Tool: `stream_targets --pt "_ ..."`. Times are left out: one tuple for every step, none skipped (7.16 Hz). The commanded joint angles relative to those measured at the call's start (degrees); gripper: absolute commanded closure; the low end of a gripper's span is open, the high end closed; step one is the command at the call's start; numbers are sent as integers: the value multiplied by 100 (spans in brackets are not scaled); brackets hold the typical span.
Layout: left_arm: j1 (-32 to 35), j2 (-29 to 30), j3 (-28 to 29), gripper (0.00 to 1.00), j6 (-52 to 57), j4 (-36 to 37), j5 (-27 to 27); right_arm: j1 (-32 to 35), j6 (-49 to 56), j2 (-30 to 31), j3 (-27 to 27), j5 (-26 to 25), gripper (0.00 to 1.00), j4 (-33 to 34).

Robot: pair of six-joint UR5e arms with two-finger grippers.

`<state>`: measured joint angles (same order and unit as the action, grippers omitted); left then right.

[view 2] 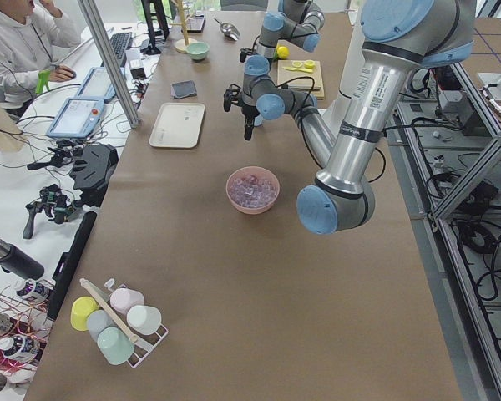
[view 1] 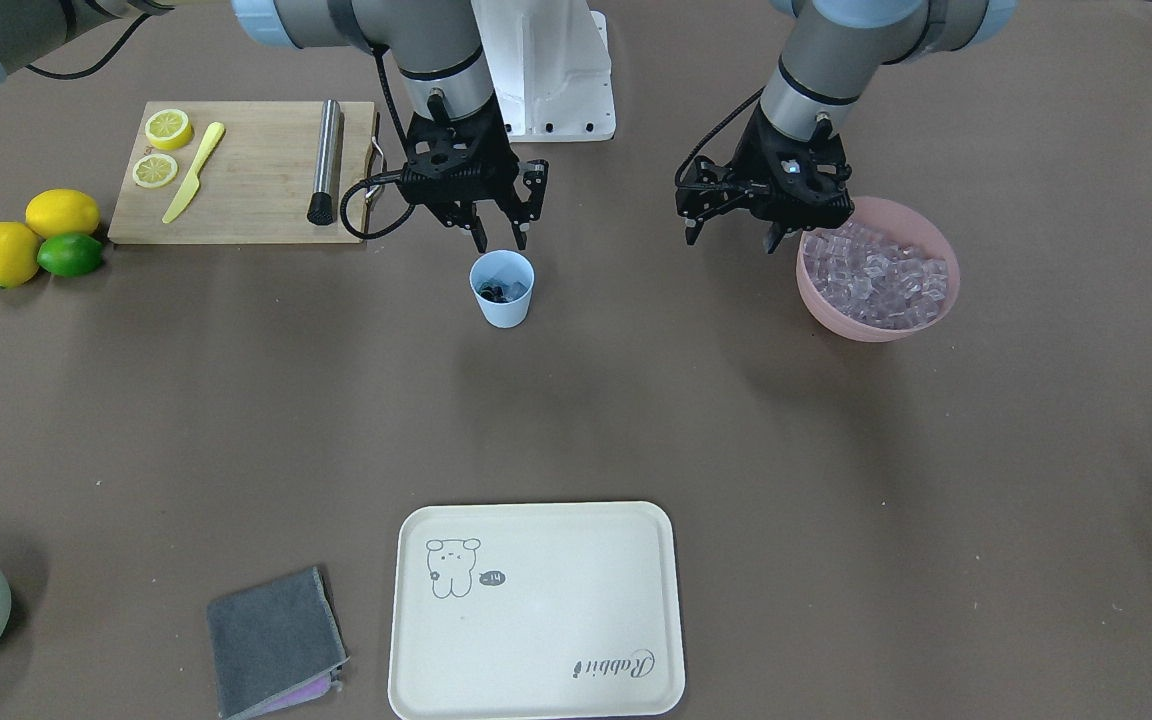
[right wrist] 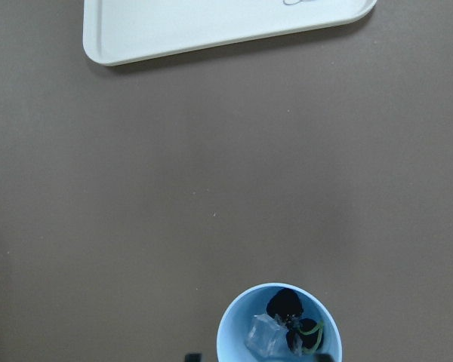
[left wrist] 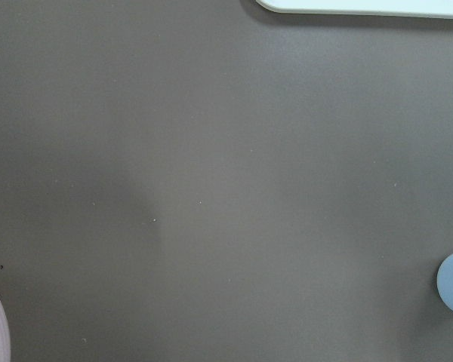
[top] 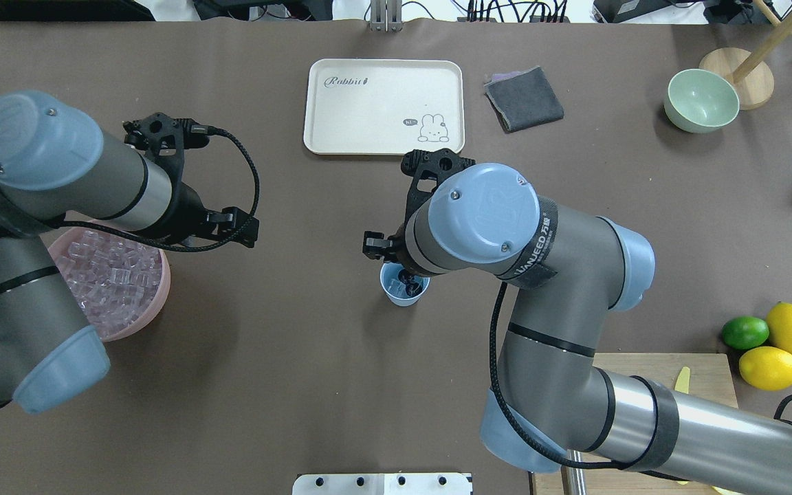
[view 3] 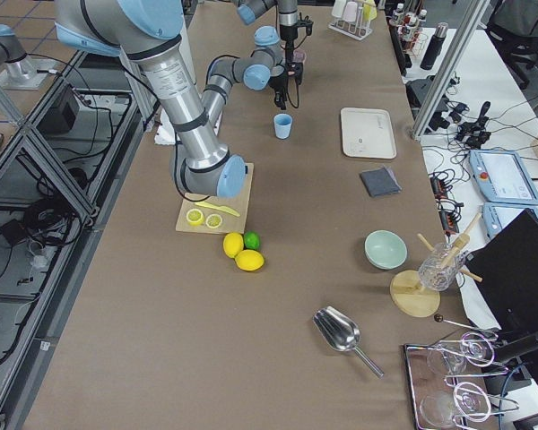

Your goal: Put ice and cherries in cup

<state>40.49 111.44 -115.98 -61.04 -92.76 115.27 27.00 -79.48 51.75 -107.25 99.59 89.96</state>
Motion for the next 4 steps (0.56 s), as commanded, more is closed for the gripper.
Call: stream_targets --pt "772 -244 6 4 862 21 555 933 360 438 -251 1099 0 40" --pt "1281 -472 6 4 1493 30 836 1731 1302 1051 -505 1785 0 48" --pt "1808 -865 -3 4 2195 30 1179 2513 2504 1727 -690 2418 0 40" --pt "2448 -1400 23 4 3098 21 1504 3304 3926 2343 -623 2999 0 48"
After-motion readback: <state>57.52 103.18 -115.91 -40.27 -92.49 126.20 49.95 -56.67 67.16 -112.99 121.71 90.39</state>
